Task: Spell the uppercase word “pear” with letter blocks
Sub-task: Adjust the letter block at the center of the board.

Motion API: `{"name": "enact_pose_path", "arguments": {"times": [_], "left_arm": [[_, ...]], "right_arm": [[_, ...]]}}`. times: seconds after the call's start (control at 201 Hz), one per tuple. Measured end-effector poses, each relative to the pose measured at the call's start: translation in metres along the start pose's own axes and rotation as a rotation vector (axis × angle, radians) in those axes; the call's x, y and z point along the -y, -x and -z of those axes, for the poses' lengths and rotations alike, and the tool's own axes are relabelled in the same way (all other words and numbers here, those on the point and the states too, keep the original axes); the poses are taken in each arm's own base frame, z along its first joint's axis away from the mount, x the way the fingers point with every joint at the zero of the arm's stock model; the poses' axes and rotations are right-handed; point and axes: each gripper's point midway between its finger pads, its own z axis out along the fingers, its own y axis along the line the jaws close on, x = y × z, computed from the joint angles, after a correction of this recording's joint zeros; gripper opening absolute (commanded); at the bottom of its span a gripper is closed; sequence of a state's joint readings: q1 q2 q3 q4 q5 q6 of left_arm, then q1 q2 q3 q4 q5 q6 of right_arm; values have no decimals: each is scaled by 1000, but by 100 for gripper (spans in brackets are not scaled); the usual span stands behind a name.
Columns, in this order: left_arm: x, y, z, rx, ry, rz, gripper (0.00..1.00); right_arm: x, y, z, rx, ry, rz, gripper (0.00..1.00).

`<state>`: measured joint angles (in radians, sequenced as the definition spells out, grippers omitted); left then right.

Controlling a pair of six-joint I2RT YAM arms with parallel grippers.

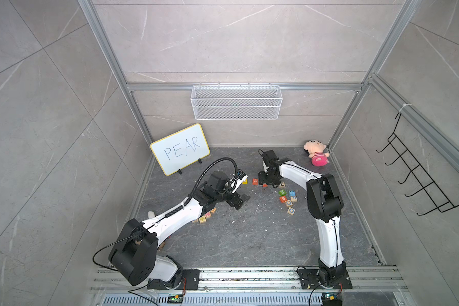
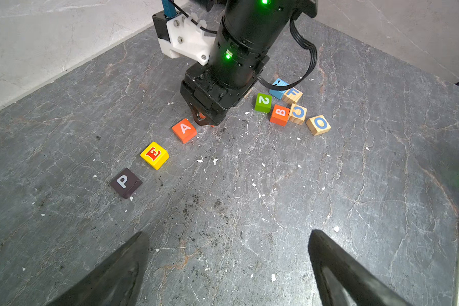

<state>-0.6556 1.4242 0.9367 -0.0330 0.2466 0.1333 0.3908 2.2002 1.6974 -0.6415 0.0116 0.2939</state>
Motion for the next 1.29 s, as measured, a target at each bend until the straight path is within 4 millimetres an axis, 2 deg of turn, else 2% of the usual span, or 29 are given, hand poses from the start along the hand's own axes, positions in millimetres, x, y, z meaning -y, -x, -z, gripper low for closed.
{"name": "enact_pose_path", "arguments": {"times": [0.154,0.269,0.677,1.121,1.295], "left_arm": [[0,2,0,3,1,0,96],[0,2,0,3,2,-1,97],[-1,6,5,18,12,-5,97],[0,16,14,49,18,-15,100],[-8,16,14,50,52,-10,100]], "right_arm": [[-2,2,-6,-13,-3,10,57],[-4,4,-10,-16,-4,25,49],[-2,3,-11,-28,-23,34,36],[0,15,-4,1,-46,33,35],[-2,22,0,16,-48,33,35]]}}
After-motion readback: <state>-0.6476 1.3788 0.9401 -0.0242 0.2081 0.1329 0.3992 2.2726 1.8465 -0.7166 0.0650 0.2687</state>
